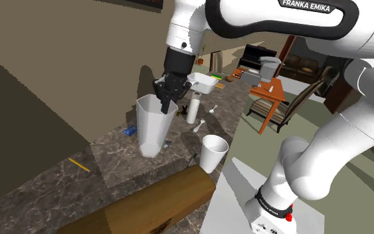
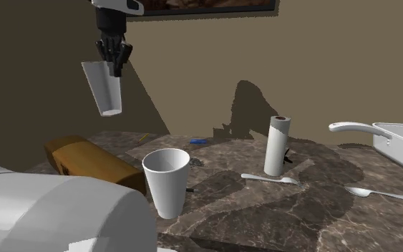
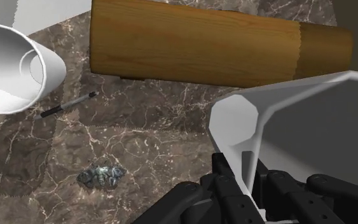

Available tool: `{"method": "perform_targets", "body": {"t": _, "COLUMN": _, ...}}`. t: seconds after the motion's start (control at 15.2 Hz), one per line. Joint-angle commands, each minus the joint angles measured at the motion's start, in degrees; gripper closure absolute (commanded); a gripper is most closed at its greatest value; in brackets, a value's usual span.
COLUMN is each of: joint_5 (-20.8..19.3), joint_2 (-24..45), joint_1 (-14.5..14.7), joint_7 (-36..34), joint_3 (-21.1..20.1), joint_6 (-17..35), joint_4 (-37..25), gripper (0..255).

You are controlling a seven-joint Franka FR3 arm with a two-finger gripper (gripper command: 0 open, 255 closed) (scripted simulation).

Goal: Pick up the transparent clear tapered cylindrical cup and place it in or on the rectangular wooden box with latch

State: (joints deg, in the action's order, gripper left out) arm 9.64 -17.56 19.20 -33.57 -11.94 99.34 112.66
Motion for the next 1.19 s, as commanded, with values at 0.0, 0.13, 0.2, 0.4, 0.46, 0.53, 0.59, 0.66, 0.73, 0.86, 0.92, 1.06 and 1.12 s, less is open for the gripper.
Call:
{"method": "perform_targets", "body": {"t": 0.0, "joint_5": 0.7, "joint_2": -1.8, "joint_1": 1.1, "joint_7": -2.6, "joint_3": -1.6, "joint_6": -0.4, "joint_4": 1.0, "gripper": 255}}
{"method": "perform_targets", "body": {"t": 0.13, "joint_5": 1.4, "joint_2": -3.4, "joint_1": 2.0, "joint_7": -5.0, "joint_3": -3.2, "joint_6": -0.8, "joint_4": 1.7, "gripper": 255}}
{"method": "perform_targets", "body": {"t": 0.2, "joint_5": 1.7, "joint_2": -4.1, "joint_1": 2.5, "joint_7": -6.2, "joint_3": -3.9, "joint_6": -1.0, "joint_4": 2.0, "gripper": 255}}
{"method": "perform_targets", "body": {"t": 0.4, "joint_5": 2.5, "joint_2": -5.4, "joint_1": 3.5, "joint_7": -8.5, "joint_3": -5.6, "joint_6": -0.8, "joint_4": 3.2, "gripper": 255}}
{"method": "perform_targets", "body": {"t": 0.46, "joint_5": 2.6, "joint_2": -5.6, "joint_1": 3.5, "joint_7": -8.4, "joint_3": -5.7, "joint_6": 0.0, "joint_4": 4.1, "gripper": 255}}
{"method": "perform_targets", "body": {"t": 0.53, "joint_5": 2.7, "joint_2": -5.7, "joint_1": 3.6, "joint_7": -8.3, "joint_3": -5.7, "joint_6": 0.7, "joint_4": 5.0, "gripper": 255}}
{"method": "perform_targets", "body": {"t": 0.59, "joint_5": 2.7, "joint_2": -5.8, "joint_1": 3.6, "joint_7": -8.2, "joint_3": -5.8, "joint_6": 1.5, "joint_4": 5.8, "gripper": 255}}
{"method": "perform_targets", "body": {"t": 0.66, "joint_5": 2.8, "joint_2": -5.9, "joint_1": 3.7, "joint_7": -8.1, "joint_3": -5.8, "joint_6": 2.2, "joint_4": 6.7, "gripper": 255}}
{"method": "perform_targets", "body": {"t": 0.73, "joint_5": 2.9, "joint_2": -6.0, "joint_1": 3.7, "joint_7": -8.0, "joint_3": -5.9, "joint_6": 3.0, "joint_4": 7.5, "gripper": 255}}
{"method": "perform_targets", "body": {"t": 0.86, "joint_5": 3.0, "joint_2": -6.1, "joint_1": 3.8, "joint_7": -7.9, "joint_3": -6.0, "joint_6": 4.5, "joint_4": 9.1, "gripper": 255}}
{"method": "perform_targets", "body": {"t": 0.92, "joint_5": 3.1, "joint_2": -6.1, "joint_1": 3.8, "joint_7": -7.8, "joint_3": -6.1, "joint_6": 5.3, "joint_4": 9.9, "gripper": 255}}
{"method": "perform_targets", "body": {"t": 1.06, "joint_5": 3.3, "joint_2": -6.1, "joint_1": 3.9, "joint_7": -7.6, "joint_3": -6.2, "joint_6": 6.8, "joint_4": 11.5, "gripper": 255}}
{"method": "perform_targets", "body": {"t": 1.12, "joint_5": 3.3, "joint_2": -6.1, "joint_1": 3.9, "joint_7": -7.5, "joint_3": -6.3, "joint_6": 7.5, "joint_4": 12.2, "gripper": 255}}
